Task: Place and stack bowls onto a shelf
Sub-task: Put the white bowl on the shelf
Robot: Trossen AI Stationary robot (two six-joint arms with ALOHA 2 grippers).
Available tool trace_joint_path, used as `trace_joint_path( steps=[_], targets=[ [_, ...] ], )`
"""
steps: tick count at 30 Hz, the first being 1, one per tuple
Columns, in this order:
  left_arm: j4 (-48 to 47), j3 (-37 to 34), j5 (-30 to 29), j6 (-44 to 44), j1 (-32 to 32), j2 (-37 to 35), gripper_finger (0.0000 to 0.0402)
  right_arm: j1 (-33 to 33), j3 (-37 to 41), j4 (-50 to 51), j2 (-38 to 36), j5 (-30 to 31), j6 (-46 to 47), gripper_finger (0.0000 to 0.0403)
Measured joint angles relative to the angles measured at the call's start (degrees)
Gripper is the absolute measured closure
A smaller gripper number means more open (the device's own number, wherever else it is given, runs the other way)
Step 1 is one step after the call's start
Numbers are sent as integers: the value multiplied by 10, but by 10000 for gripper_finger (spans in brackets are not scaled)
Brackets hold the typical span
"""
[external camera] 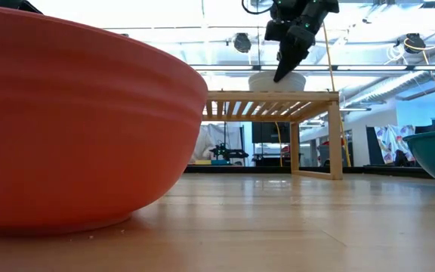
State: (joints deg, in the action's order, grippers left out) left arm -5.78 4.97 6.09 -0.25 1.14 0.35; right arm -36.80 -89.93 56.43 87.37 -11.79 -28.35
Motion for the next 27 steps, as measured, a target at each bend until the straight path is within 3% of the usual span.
trace_joint_path(
  steps=[15, 19, 27],
  targets=[
    [0, 0, 0, 0, 0, 0, 330, 0, 12, -13, 5, 3, -53, 403],
    [0, 0, 0, 0, 0, 0, 330, 0, 13, -14, 5, 43, -53, 401],
    [0, 0, 0, 0, 0, 0, 330, 4, 13, -13, 5, 42, -52, 396]
  ],
)
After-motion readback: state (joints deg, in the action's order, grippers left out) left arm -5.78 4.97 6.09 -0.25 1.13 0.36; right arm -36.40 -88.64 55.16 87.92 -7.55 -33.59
